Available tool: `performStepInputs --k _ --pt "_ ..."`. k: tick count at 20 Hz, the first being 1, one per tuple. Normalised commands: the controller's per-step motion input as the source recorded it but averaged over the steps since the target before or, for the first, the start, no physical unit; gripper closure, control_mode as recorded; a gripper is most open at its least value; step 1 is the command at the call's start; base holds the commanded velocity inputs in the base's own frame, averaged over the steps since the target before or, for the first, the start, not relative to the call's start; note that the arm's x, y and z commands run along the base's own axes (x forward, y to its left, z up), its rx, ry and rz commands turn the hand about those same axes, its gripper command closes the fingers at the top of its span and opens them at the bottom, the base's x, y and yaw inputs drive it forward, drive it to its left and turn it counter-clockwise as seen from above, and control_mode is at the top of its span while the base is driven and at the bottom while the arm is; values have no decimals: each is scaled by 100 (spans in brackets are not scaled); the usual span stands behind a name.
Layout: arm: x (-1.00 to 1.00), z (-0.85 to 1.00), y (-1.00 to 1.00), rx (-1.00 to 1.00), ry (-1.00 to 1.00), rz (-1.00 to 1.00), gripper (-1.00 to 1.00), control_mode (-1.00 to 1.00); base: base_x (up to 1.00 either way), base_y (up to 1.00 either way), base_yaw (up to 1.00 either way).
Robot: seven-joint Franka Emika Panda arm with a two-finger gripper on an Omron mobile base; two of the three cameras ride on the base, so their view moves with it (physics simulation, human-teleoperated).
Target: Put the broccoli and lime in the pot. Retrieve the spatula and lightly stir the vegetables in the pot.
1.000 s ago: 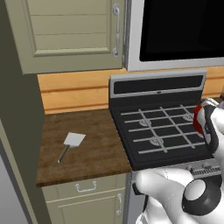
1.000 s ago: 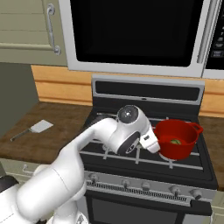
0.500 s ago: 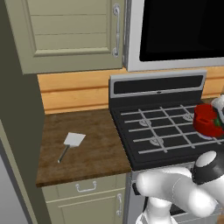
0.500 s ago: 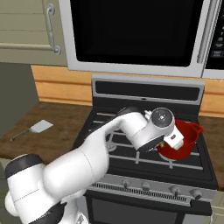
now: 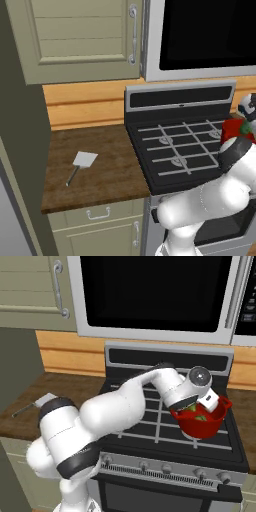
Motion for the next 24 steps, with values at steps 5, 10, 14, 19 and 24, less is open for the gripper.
performStepInputs --k 5,10,14,19,24 --pt "68 -43 -40 -1 0 8 100 -100 0 0 0" --pt "50 -39 -51 0 0 5 100 -100 0 0 0" --pt "41 -12 -59 0 4 2 100 -100 0 0 0" --pt "23 -3 -66 0 6 1 100 -100 0 0 0" --pt "2 0 -46 0 2 3 -100 -100 0 0 0"
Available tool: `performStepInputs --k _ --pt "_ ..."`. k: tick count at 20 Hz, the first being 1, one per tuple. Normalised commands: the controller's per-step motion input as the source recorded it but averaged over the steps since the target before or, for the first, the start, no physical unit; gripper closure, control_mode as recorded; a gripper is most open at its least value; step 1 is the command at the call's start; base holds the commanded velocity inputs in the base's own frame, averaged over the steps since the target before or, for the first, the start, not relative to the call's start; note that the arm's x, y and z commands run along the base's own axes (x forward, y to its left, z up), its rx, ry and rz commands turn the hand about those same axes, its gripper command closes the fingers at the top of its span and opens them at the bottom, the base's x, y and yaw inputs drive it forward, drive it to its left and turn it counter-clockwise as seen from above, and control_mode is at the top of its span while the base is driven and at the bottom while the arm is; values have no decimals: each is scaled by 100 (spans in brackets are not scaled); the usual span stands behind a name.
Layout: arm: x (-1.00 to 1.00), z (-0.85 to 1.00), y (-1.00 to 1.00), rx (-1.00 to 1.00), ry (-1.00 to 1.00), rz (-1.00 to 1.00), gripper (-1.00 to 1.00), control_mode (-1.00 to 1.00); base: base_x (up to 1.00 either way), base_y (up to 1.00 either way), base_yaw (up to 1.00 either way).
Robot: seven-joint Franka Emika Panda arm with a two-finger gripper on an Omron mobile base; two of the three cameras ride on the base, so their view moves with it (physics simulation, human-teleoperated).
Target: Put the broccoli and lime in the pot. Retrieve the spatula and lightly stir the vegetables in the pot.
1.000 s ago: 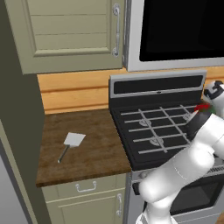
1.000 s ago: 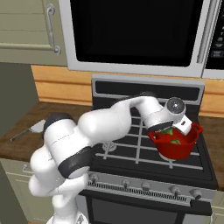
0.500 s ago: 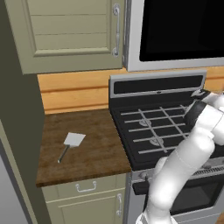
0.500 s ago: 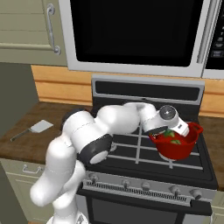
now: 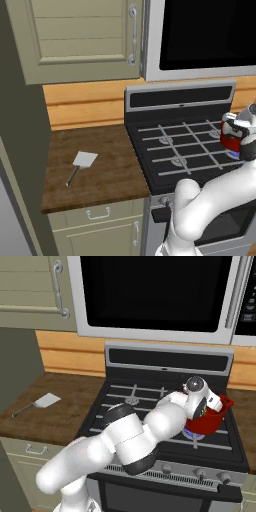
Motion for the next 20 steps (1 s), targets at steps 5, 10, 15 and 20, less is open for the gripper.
performStepInputs --k 5,10,15,20 --pt "-23 10 -7 0 0 4 -100 -100 0 0 0" --pt "-73 47 -4 2 0 1 -100 -100 0 0 0" --pt "-94 97 0 5 -4 1 -100 -100 0 0 0" --pt "-99 80 32 2 0 3 -100 -100 0 0 0"
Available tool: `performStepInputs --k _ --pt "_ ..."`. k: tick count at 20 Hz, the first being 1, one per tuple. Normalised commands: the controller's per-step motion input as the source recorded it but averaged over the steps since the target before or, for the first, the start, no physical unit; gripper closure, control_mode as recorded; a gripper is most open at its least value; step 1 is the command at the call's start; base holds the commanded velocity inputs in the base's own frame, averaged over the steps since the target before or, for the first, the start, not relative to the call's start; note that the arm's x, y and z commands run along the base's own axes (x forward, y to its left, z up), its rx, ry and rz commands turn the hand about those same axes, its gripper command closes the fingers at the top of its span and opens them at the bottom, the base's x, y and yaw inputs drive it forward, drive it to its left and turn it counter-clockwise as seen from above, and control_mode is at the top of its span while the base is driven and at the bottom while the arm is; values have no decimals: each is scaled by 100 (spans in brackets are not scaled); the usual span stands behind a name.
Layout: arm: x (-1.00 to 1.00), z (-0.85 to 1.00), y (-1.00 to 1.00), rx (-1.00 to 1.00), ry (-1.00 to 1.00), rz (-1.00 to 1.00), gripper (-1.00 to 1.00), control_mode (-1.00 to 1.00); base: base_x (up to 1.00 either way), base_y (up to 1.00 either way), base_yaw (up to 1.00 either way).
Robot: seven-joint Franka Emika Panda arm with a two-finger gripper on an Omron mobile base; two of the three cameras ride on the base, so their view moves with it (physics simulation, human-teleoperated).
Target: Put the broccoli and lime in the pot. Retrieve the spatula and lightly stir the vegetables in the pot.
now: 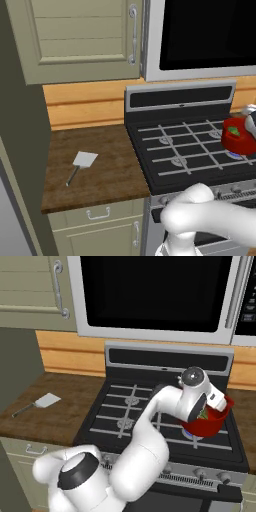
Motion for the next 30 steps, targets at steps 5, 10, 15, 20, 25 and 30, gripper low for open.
performStepInputs --k 5,10,15,20,25,30 --pt "-75 66 96 0 6 7 -100 -100 0 0 0" --pt "-39 48 100 0 21 9 -100 -100 0 0 0" --pt "-24 12 100 0 33 16 -100 -100 0 0 0" --pt "-22 0 100 -4 39 16 -100 -100 0 0 0" --pt "-17 0 100 -11 40 18 -100 -100 0 0 0" --pt "-23 -7 100 -4 35 55 -100 -100 0 0 0"
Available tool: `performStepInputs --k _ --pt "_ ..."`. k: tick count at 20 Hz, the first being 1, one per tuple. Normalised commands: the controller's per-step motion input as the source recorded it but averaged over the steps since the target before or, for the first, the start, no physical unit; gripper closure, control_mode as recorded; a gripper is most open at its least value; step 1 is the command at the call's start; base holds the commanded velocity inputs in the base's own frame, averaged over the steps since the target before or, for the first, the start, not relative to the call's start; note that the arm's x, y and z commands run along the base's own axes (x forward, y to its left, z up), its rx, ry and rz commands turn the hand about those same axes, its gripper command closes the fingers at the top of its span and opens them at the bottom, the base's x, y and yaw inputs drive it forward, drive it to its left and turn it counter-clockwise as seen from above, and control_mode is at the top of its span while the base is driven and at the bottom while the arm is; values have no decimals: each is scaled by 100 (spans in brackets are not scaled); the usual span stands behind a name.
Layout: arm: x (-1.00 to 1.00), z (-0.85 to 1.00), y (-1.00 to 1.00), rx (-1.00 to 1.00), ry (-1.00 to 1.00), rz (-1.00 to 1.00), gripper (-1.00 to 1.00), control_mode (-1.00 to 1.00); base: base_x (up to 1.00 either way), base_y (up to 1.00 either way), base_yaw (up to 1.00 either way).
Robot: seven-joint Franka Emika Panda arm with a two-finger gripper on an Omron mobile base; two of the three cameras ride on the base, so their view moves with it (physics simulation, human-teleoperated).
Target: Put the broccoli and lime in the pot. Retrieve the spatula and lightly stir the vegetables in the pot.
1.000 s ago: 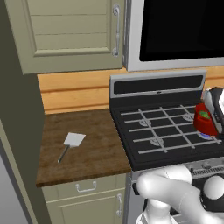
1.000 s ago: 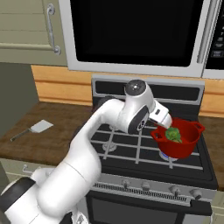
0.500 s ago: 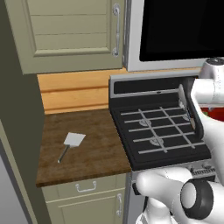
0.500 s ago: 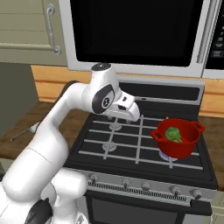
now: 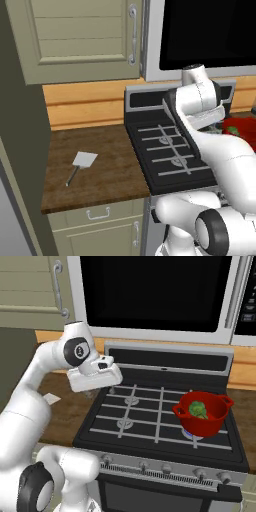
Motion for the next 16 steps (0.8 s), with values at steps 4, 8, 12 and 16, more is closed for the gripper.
performStepInputs --k 4,8,12,16 --pt "-47 -20 98 -1 18 76 -100 -100 0 0 0" --pt "-45 -34 83 0 5 86 -100 -100 0 0 0" --pt "-24 -30 79 0 5 89 -100 -100 0 0 0" --pt "0 -15 81 3 18 83 -100 -100 0 0 0"
